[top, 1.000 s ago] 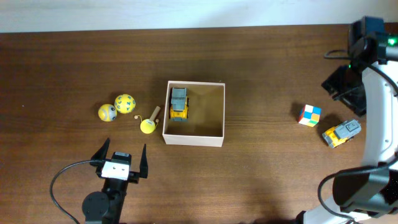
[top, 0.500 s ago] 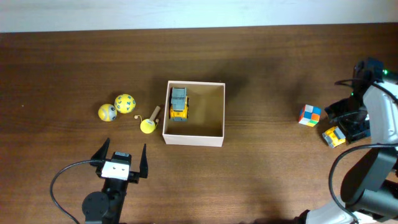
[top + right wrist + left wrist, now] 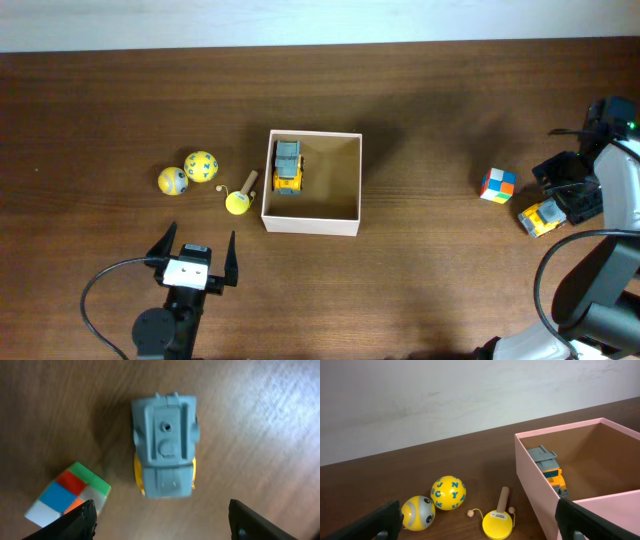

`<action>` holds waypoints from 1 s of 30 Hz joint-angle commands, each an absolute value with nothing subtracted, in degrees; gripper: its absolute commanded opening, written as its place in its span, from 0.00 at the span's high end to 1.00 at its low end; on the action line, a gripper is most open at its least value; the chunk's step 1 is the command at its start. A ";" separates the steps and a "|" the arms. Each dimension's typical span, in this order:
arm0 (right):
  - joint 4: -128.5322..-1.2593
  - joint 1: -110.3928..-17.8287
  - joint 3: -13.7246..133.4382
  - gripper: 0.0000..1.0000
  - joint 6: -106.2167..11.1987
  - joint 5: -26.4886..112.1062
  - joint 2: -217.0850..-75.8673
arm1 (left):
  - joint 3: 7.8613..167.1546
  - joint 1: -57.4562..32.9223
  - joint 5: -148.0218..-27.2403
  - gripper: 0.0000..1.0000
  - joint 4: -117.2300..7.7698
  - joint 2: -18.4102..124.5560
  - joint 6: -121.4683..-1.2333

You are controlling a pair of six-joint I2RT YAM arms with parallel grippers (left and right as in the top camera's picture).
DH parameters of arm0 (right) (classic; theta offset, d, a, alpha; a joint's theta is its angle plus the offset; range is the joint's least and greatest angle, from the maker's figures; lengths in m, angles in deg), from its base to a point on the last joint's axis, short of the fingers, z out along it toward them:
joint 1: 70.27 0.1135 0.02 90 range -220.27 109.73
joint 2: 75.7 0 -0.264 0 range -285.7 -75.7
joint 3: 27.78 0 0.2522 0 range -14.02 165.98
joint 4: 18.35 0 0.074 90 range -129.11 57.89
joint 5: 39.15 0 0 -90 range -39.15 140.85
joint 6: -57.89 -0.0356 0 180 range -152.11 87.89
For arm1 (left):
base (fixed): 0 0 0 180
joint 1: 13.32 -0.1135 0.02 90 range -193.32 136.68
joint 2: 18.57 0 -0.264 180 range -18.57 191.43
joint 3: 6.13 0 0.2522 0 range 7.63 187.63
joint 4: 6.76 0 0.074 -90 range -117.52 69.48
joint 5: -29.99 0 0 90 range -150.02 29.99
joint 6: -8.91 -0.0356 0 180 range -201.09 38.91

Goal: Pack container
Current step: 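Lower the right gripper toward the lower yellow-grey truck, then close the right gripper on the second dump truck and lift it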

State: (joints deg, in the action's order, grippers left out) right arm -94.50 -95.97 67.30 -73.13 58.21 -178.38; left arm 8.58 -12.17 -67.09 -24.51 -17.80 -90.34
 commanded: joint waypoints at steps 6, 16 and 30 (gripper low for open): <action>-91.07 -97.37 64.04 0.21 -71.51 57.90 -177.33 | 8.15 -12.37 -66.87 0.01 -24.43 -18.28 -91.07; -83.05 -97.37 57.59 0.21 -71.57 57.62 -177.33 | 8.15 -12.37 -66.87 0.01 -24.43 -18.28 -91.07; -78.50 -97.41 55.93 0.21 -72.19 57.70 -177.44 | 8.15 -12.37 -66.87 0.01 -24.43 -18.13 -91.07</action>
State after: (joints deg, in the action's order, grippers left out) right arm -78.90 -96.89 57.24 -71.97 57.79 -178.38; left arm 8.58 -12.17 -67.09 -24.51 -17.80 -90.34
